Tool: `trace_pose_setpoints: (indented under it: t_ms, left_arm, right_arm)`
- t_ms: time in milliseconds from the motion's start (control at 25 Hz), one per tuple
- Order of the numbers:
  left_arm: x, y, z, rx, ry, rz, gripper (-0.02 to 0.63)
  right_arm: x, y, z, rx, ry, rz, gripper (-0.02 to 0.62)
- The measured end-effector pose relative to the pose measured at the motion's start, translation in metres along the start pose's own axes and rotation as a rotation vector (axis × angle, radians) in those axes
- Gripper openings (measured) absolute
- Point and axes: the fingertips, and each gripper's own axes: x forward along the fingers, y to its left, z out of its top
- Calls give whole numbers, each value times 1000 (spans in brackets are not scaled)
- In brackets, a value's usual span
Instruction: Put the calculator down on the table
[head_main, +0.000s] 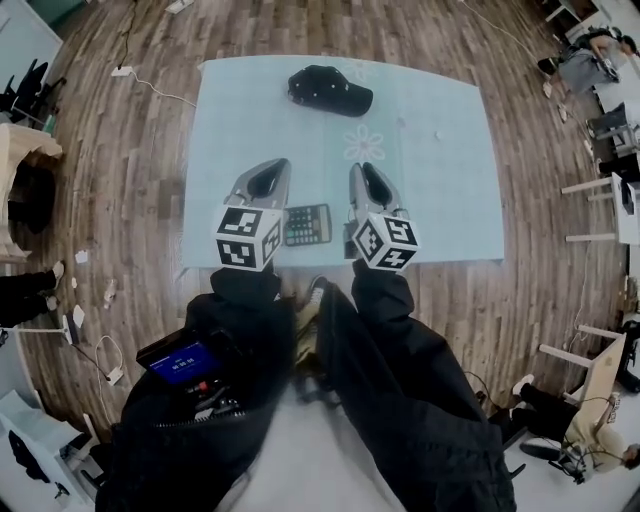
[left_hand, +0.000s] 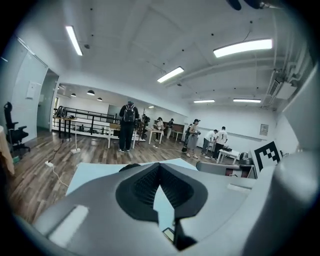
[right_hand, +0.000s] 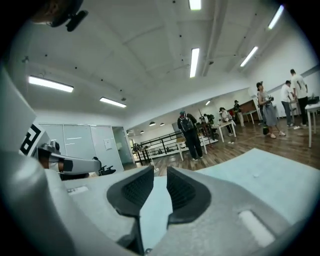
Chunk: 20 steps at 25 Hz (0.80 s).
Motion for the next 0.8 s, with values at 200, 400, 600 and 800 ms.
trace_pose_setpoints:
  t_ms: [200,400,600,800]
  left_arm:
    - [2,-7,49,44,-90,-23,-2]
    - [-2,-12,94,88,-175,-36,-2]
    - [-6,-21,126,127,-247,-45,-1]
    - [-7,-37,154,174,-310,-51,-2]
  right_arm:
    - [3,16,64,-43,-92,35,52]
    - [-2,36,124,-107,-196,80,2]
    - [-5,55,157,-196,-219,118,2]
    - [-11,66,185,-269,-244,119,2]
